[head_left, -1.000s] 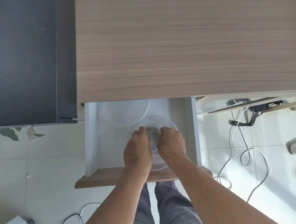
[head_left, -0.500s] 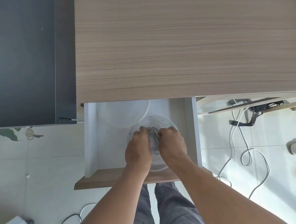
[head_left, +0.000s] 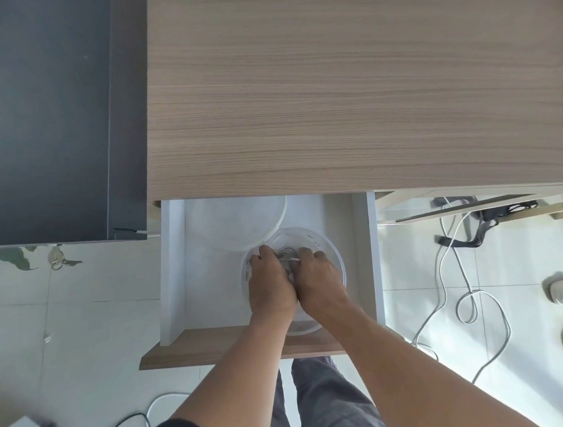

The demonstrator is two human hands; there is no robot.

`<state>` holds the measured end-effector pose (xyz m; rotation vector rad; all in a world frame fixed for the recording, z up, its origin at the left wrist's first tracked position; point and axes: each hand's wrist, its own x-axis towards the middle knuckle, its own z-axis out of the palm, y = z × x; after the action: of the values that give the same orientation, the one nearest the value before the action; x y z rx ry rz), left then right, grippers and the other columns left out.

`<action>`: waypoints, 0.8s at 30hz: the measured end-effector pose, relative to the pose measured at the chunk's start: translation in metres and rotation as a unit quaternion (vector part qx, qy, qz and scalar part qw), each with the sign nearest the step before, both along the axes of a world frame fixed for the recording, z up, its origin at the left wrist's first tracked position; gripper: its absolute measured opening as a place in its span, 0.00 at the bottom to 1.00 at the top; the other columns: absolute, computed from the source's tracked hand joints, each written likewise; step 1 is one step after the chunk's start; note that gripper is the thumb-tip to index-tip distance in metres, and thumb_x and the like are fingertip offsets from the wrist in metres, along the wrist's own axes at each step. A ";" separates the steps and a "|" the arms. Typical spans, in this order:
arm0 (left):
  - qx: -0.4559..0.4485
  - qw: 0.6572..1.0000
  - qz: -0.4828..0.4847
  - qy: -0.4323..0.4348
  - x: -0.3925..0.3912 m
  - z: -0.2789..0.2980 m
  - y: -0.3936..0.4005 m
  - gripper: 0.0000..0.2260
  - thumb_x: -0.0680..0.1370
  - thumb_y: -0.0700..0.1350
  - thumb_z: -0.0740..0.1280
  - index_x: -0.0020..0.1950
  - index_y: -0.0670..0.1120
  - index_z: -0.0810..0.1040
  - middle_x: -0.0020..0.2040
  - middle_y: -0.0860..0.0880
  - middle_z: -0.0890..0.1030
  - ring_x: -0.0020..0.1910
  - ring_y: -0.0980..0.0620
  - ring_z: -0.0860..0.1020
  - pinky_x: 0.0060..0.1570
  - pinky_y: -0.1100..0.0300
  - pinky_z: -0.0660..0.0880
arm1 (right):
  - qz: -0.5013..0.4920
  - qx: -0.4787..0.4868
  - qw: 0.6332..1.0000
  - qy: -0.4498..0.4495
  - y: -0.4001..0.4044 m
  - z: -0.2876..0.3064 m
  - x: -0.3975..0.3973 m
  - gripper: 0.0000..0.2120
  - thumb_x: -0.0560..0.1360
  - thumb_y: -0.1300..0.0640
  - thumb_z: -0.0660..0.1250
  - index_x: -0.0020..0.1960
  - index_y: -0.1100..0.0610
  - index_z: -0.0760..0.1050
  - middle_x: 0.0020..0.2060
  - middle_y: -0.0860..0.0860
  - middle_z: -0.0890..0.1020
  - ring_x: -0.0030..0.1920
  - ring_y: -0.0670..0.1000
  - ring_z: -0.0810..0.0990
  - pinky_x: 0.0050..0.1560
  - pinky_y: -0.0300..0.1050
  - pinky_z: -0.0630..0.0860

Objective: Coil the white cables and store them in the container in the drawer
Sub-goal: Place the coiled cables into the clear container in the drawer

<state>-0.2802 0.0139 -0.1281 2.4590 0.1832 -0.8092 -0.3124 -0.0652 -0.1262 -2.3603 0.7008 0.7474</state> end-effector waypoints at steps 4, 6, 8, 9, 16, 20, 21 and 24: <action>-0.003 1.000 0.012 -0.002 0.000 -0.004 0.003 0.06 0.79 0.40 0.64 0.55 0.44 0.72 0.54 0.42 0.78 0.53 0.41 0.76 0.50 0.49 0.73 | 0.026 0.027 0.999 0.034 0.000 -0.001 0.001 0.13 0.82 0.60 0.60 0.64 0.61 0.65 0.60 0.62 0.74 0.59 0.65 0.75 0.54 0.53 0.71; -0.002 1.000 0.003 -0.010 0.000 -0.006 0.005 0.05 0.78 0.40 0.63 0.53 0.45 0.71 0.52 0.43 0.78 0.52 0.42 0.76 0.48 0.50 0.72 | 0.062 0.059 0.995 0.047 -0.004 0.000 0.001 0.17 0.81 0.60 0.60 0.68 0.61 0.64 0.62 0.62 0.73 0.62 0.65 0.73 0.57 0.53 0.70; -0.002 1.000 -0.009 -0.017 0.000 -0.007 0.006 0.04 0.78 0.39 0.62 0.53 0.44 0.71 0.51 0.42 0.77 0.51 0.42 0.76 0.47 0.50 0.72 | 0.092 0.092 0.989 0.070 -0.010 0.004 -0.001 0.24 0.79 0.60 0.63 0.73 0.58 0.61 0.65 0.60 0.70 0.65 0.64 0.71 0.61 0.54 0.70; -0.002 1.000 -0.014 -0.018 0.000 -0.007 0.005 0.05 0.79 0.39 0.61 0.54 0.44 0.71 0.52 0.42 0.78 0.51 0.41 0.76 0.49 0.48 0.73 | 0.098 0.101 0.987 0.082 -0.013 0.005 -0.001 0.28 0.77 0.61 0.65 0.74 0.56 0.59 0.67 0.58 0.67 0.67 0.63 0.70 0.63 0.54 0.70; 0.001 0.999 -0.036 -0.008 0.005 -0.003 0.004 0.10 0.79 0.38 0.62 0.60 0.42 0.73 0.58 0.41 0.78 0.58 0.40 0.77 0.55 0.48 0.73 | 0.063 0.062 0.995 0.037 -0.011 -0.004 0.001 0.19 0.78 0.60 0.68 0.66 0.60 0.68 0.61 0.59 0.73 0.60 0.63 0.76 0.53 0.51 0.72; 0.019 0.994 -0.107 0.010 0.010 0.009 0.007 0.09 0.79 0.38 0.62 0.57 0.40 0.77 0.55 0.39 0.77 0.56 0.37 0.77 0.51 0.49 0.72 | 0.037 0.059 0.998 0.000 -0.013 0.003 0.000 0.02 0.81 0.60 0.63 0.51 0.57 0.70 0.53 0.58 0.75 0.48 0.60 0.78 0.43 0.48 0.69; 0.019 0.992 -0.124 0.012 0.010 0.015 0.009 0.09 0.79 0.39 0.62 0.57 0.40 0.77 0.55 0.39 0.76 0.55 0.37 0.77 0.50 0.49 0.72 | 0.033 0.067 0.997 -0.010 -0.015 0.007 -0.001 0.03 0.82 0.59 0.62 0.50 0.57 0.69 0.52 0.57 0.75 0.46 0.58 0.77 0.42 0.48 0.69; -0.011 0.991 -0.133 0.009 0.009 0.036 0.013 0.10 0.82 0.39 0.61 0.61 0.40 0.75 0.57 0.40 0.73 0.54 0.38 0.77 0.49 0.51 0.71 | 0.023 0.099 0.994 -0.042 -0.023 0.028 -0.006 0.07 0.85 0.56 0.59 0.53 0.58 0.73 0.50 0.55 0.77 0.44 0.53 0.75 0.44 0.46 0.71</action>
<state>-0.2716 0.0273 -0.0925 2.4875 -0.1510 -0.9399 -0.3187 -0.0881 -0.0978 -2.2191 0.5135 0.6985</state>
